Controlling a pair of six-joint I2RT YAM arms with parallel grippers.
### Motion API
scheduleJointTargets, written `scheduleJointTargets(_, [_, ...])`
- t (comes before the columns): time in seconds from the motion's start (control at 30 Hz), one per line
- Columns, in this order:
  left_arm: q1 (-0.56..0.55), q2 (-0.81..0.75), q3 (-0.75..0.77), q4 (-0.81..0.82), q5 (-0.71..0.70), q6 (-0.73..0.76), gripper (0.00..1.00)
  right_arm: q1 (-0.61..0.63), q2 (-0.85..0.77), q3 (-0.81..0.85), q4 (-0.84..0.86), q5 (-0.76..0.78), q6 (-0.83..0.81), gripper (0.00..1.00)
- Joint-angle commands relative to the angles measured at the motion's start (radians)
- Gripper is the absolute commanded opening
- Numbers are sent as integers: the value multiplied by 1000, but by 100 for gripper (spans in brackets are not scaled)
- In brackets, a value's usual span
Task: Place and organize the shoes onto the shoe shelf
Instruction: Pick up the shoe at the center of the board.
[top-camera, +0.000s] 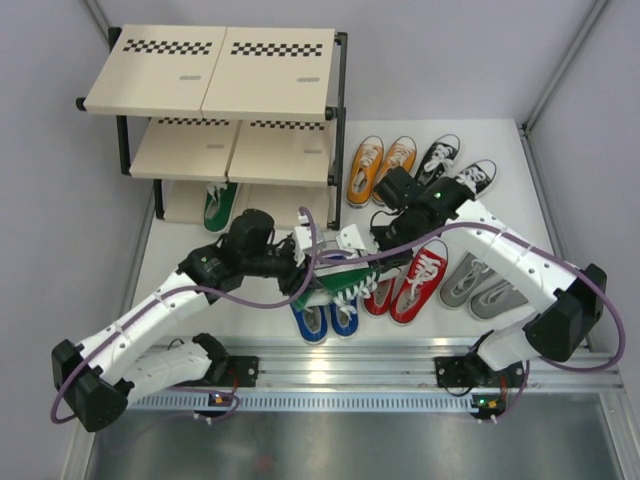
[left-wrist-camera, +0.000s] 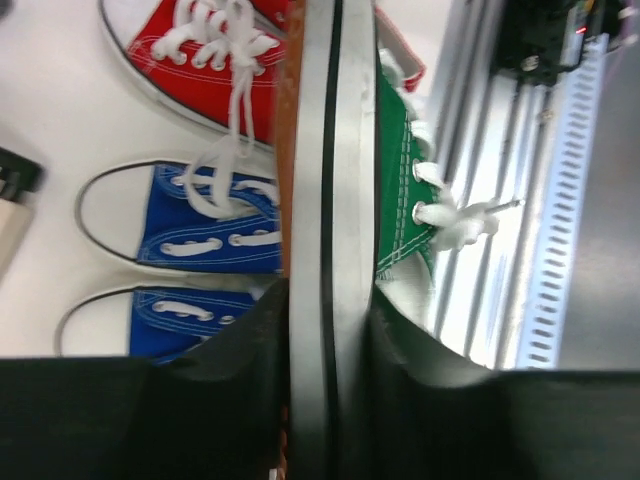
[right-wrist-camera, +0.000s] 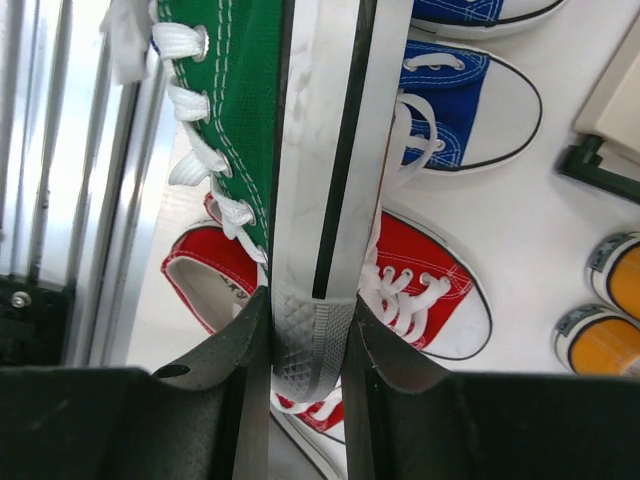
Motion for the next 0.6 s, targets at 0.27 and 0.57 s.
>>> scheduleJointTargets(0.27, [0,52,43,58,-127,-310,0,-141,-106,2,13,-324,10,0])
scheduleJointTargets(0.57, [1,-68,-128,271,-143,-891,0,-443,-214,7,139,-596,313,75])
